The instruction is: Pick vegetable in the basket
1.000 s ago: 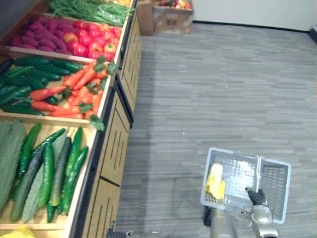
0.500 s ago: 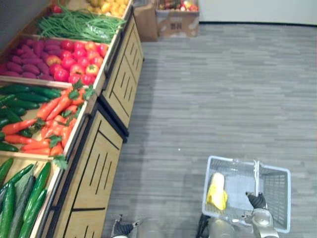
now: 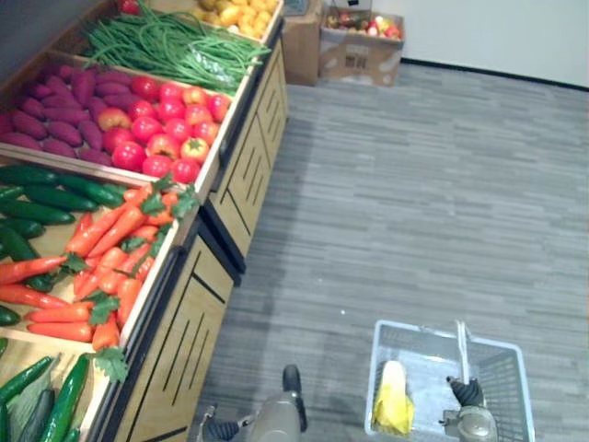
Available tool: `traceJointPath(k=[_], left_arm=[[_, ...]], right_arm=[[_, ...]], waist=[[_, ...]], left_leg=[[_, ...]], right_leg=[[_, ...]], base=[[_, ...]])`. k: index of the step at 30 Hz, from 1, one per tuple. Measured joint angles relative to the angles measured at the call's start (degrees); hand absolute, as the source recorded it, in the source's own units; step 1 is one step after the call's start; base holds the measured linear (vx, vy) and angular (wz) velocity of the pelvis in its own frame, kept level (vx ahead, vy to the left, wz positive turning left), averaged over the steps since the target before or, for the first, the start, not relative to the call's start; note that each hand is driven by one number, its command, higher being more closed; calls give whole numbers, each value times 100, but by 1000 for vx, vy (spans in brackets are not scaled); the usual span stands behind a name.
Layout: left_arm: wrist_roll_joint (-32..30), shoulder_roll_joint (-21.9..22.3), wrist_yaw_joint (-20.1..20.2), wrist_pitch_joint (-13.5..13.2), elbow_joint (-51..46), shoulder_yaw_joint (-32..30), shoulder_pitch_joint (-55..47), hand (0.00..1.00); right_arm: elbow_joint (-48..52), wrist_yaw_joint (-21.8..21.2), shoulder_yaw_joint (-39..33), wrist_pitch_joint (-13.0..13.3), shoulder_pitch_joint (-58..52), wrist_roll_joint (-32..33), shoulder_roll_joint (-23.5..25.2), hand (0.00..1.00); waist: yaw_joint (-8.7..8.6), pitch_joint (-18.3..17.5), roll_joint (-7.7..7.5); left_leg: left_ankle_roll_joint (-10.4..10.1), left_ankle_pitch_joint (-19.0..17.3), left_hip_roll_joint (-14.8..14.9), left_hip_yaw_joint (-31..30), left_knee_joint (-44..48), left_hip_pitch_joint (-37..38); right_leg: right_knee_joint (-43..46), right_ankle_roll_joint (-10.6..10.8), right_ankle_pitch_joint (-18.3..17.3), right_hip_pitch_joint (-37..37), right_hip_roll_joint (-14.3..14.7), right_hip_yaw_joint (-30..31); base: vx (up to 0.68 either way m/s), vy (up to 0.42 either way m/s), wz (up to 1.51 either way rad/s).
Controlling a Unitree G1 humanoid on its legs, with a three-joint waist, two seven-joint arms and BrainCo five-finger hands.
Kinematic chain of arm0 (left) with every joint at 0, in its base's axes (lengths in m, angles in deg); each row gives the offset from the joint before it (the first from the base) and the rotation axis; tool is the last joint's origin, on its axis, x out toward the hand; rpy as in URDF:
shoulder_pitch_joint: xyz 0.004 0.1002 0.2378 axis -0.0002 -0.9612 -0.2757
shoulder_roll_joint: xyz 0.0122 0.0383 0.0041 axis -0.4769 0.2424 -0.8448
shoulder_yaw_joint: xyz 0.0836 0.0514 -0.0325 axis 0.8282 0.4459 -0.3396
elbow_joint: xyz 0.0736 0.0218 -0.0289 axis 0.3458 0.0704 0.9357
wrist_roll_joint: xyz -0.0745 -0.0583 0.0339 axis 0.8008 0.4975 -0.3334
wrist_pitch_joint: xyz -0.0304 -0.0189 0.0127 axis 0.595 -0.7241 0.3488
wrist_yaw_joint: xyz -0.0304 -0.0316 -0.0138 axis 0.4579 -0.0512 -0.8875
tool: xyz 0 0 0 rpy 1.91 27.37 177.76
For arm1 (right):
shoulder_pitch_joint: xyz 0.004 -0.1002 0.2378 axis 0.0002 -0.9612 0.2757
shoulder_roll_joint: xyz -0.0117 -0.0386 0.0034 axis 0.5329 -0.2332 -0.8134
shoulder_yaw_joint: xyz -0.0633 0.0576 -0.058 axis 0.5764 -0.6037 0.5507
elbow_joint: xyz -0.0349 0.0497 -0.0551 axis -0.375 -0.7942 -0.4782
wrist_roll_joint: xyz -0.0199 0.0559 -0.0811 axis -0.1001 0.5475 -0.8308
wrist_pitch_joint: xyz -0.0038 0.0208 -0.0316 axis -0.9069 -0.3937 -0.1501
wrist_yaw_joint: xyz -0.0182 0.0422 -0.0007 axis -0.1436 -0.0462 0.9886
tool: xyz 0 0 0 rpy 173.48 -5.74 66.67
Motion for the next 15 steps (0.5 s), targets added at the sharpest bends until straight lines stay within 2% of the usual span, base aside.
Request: traceJointPath(k=[2,3,4,5,6,7,9,10,11,12,13,15], left_arm=[[3,-9,-4,9,10,5,-114,0],[4,-43,-17,19,8,4,-143,0],[16,-114,-25,44,-12,11,-190,0],[28,-119,-25,47,-48,12,-212,0],[70,-117,-30,41,-136,13,-259,0],[165,-159,-36,42,-202,1,-236,0],[244,-168,-39,41,-239,-18,-222,0],[271,-152,-38,42,-243,-80,-220,0],[288,-51,-39,45,-263,-267,-179,0],[292,-9,-39,42,-279,-364,-143,0],[314,88,-44,40,-276,-536,-77,0],[551,245,-42,28,-270,-765,10,0]], right_arm=[[-36,-4,27,4,66,1,-2,100],[-37,2,25,6,79,4,-4,100],[-39,34,11,12,82,11,-25,100],[-45,52,-24,20,57,15,-28,100],[-83,64,-108,57,8,18,-19,100],[-200,64,-213,81,72,24,-8,100],[-213,74,-380,89,74,32,-12,100],[-214,79,-473,102,50,31,-26,100],[-211,78,-656,98,-16,29,-40,100],[-199,68,-721,105,-49,30,-40,100],[-194,69,-925,60,-56,50,7,100],[-204,62,-1307,1,-153,134,40,100]], waist=[[-10,-47,-60],[-23,-71,-122],[-61,-76,-229],[-82,-81,-210],[-162,-63,-144],[-207,-69,-158],[-211,-65,-145],[-208,-67,-150],[-196,-70,-144],[-188,-72,-133],[-182,-88,-55],[-132,-158,79]], left_leg=[[65,-291,-95,1,63,108],[110,-357,-173,-5,66,164],[212,-502,-377,-200,65,426],[251,-555,-409,-356,54,541],[314,-624,-411,-599,51,669],[418,-699,-440,-1030,57,864],[454,-797,-490,-1418,46,1079],[463,-835,-551,-1645,46,1196],[501,-949,-681,-2150,58,1345],[513,-992,-702,-2319,90,1371],[454,-1073,-734,-2740,224,1417],[331,-1355,-769,-3510,506,1462]], right_leg=[[1281,36,23,-531,-263,204],[1759,151,109,-725,-395,293],[2980,-68,938,-1215,-617,632],[3312,-79,1490,-1330,-589,786],[3846,16,1842,-1533,-441,1020],[4655,-115,901,-1908,-161,1091],[4753,-194,244,-2120,38,863],[4502,-254,-10,-2186,67,670],[3844,-378,-220,-2338,135,559],[3466,-403,-235,-2388,179,574],[2524,-431,-247,-2384,283,644],[1224,-457,-217,-2392,426,1176]], base=[[139,152,-1],[223,174,38],[257,178,59],[288,159,93],[321,113,131],[326,82,134],[290,47,128],[397,-14,172],[405,-39,165],[350,-66,197],[308,-107,178],[401,-192,194]])
